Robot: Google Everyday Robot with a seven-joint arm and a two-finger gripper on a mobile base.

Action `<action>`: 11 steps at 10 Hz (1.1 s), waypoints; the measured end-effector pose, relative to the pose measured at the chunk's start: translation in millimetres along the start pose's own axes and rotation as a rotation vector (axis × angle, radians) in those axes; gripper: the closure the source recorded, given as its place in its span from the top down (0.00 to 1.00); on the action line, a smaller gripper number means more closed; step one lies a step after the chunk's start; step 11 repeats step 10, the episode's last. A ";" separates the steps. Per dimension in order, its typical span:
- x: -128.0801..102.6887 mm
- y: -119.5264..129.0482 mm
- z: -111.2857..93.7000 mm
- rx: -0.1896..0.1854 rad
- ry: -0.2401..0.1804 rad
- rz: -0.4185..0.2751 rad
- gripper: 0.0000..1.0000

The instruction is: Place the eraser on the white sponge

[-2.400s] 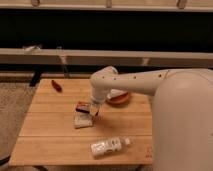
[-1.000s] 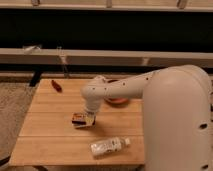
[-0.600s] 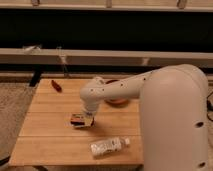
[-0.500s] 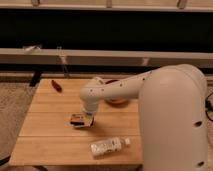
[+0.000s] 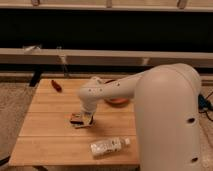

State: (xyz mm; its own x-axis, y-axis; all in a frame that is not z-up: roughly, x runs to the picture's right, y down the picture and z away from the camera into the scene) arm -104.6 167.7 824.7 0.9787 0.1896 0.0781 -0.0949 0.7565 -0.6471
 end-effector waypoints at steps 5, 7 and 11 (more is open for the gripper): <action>0.5 -5.4 -1.2 0.022 -0.006 0.010 0.80; 0.7 -8.5 -5.1 0.022 -0.016 0.028 0.80; 0.7 -8.6 -5.7 0.013 -0.016 0.030 0.80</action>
